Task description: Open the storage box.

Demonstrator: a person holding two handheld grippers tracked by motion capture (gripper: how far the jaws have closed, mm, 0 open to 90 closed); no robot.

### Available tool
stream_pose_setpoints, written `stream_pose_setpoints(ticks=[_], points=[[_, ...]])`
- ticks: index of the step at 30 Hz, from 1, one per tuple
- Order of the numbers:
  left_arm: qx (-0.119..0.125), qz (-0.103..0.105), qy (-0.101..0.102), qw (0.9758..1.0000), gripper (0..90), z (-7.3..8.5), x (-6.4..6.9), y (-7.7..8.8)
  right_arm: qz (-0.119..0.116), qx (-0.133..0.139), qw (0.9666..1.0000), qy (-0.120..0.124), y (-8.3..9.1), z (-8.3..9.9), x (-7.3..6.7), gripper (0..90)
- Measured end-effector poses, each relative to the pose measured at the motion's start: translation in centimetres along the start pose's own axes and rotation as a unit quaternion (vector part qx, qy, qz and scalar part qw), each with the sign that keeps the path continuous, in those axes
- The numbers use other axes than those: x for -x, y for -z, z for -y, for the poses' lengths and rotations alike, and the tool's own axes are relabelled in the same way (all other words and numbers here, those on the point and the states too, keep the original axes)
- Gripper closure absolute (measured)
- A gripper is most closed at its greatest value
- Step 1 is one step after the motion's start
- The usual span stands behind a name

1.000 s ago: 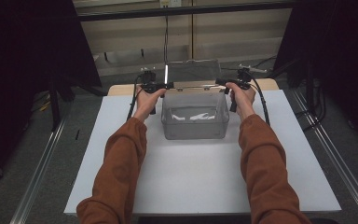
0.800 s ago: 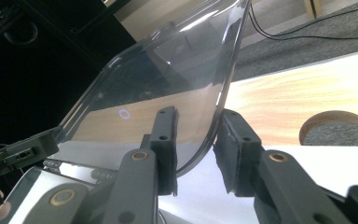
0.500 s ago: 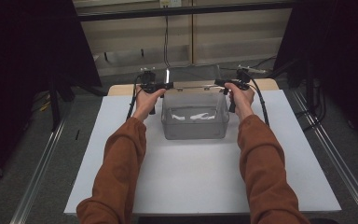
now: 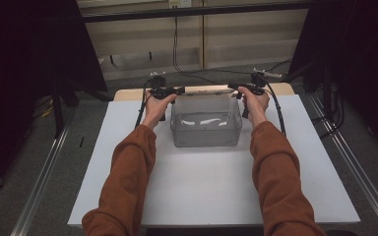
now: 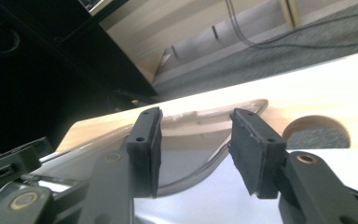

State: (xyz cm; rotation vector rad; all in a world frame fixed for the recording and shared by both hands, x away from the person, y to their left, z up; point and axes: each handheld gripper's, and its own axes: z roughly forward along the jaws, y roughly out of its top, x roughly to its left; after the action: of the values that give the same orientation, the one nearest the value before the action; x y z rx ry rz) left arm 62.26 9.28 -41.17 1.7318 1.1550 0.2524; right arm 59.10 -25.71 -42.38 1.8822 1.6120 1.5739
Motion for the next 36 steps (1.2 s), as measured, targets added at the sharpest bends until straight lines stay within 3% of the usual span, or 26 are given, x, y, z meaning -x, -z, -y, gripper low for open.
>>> stream_pose_setpoints(ticks=[9, 13, 19, 24, 26, 28, 33, 36], points=[[0.016, -0.008, -0.01, 0.9998, 30.9, -0.1, -0.3, 0.3, 0.0, 0.01, 0.9993, 0.036, -0.1, 0.1, -0.3, 44.4], [0.016, 0.006, -0.004, 0.9998, 27.5, 0.3, -0.3, 0.3, 0.0, 0.011, 0.9983, 0.057, 0.0, 0.2, -0.6, 38.5], [0.03, 0.004, -0.018, 0.9994, 21.7, 0.0, 0.3, 0.8, 0.001, 0.016, 0.9971, 0.075, 0.3, 0.2, -1.1, 29.1], [0.031, -0.002, -0.031, 0.999, 18.9, -0.1, 1.0, 1.3, 0.003, 0.028, 0.995, 0.096, 0.9, 0.4, -1.4, 24.8], [0.048, -0.006, -0.033, 0.9983, 18.8, 0.2, 1.2, 1.5, 0.006, 0.036, 0.9941, 0.102, 1.2, 0.5, -1.4, 23.7], [0.045, -0.009, -0.044, 0.998, 18.6, 0.3, 1.4, 1.6, 0.008, 0.038, 0.9935, 0.107, 1.4, 0.5, -1.3, 21.3], [0.051, -0.014, -0.056, 0.997, 12.4, 0.3, 1.6, 2.0, 0.012, 0.049, 0.9912, 0.123, 1.9, 0.5, -1.3, 17.2], [0.056, -0.013, -0.053, 0.9969, 6.0, 0.4, 1.9, 2.4, 0.01, 0.058, 0.9891, 0.135, 2.2, 0.4, -1.4, 13.7]])
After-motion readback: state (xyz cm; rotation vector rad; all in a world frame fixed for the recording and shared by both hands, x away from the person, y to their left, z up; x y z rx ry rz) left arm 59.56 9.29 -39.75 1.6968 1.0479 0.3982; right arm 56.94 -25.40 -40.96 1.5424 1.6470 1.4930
